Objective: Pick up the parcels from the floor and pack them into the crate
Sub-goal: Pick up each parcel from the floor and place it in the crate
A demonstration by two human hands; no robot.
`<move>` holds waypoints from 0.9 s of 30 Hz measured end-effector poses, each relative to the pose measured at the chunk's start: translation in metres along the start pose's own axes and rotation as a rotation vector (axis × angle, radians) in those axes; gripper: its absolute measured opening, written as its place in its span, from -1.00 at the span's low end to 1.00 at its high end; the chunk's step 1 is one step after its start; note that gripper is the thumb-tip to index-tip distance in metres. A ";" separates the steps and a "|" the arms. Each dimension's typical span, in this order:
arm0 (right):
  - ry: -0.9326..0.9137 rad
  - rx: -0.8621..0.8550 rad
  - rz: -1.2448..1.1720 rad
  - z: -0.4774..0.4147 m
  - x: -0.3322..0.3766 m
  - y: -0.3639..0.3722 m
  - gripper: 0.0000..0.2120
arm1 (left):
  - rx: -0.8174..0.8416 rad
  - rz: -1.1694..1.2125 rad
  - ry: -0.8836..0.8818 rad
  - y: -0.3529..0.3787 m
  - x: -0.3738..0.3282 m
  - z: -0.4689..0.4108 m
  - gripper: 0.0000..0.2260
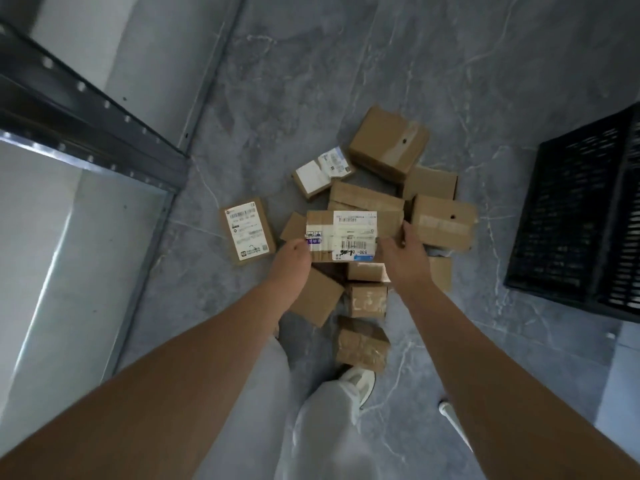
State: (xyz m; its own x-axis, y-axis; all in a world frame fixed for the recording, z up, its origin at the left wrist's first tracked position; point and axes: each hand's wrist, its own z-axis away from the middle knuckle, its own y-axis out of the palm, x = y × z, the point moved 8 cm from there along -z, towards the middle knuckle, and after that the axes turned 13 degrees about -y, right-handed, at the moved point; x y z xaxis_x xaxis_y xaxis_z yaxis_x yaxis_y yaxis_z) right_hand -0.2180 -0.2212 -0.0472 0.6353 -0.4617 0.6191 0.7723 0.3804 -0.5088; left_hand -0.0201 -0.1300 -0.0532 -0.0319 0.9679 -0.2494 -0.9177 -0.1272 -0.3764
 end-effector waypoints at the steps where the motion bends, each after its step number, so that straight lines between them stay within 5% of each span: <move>1: -0.029 0.016 -0.015 0.006 0.022 -0.008 -0.44 | -0.014 0.038 0.026 -0.017 -0.010 0.015 -0.71; 10: -0.373 0.171 -0.396 0.145 0.310 -0.126 -0.77 | -0.352 0.296 0.580 -0.225 -0.147 0.278 -0.65; 14: -0.570 0.177 -0.479 0.227 0.423 -0.174 -0.68 | -0.603 0.304 0.834 -0.319 -0.173 0.424 -0.51; 27: -1.136 0.691 -0.449 0.581 0.568 -0.137 -0.74 | -1.181 0.726 0.890 -0.431 0.096 0.749 -0.50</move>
State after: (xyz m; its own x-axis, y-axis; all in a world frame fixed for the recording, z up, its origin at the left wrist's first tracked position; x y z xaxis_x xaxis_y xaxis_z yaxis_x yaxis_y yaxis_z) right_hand 0.0372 -0.0700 0.7218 -0.2664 0.1178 0.9566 0.5392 0.8409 0.0466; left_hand 0.0764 0.1804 0.7533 0.3121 0.2677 -0.9116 -0.0092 -0.9586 -0.2846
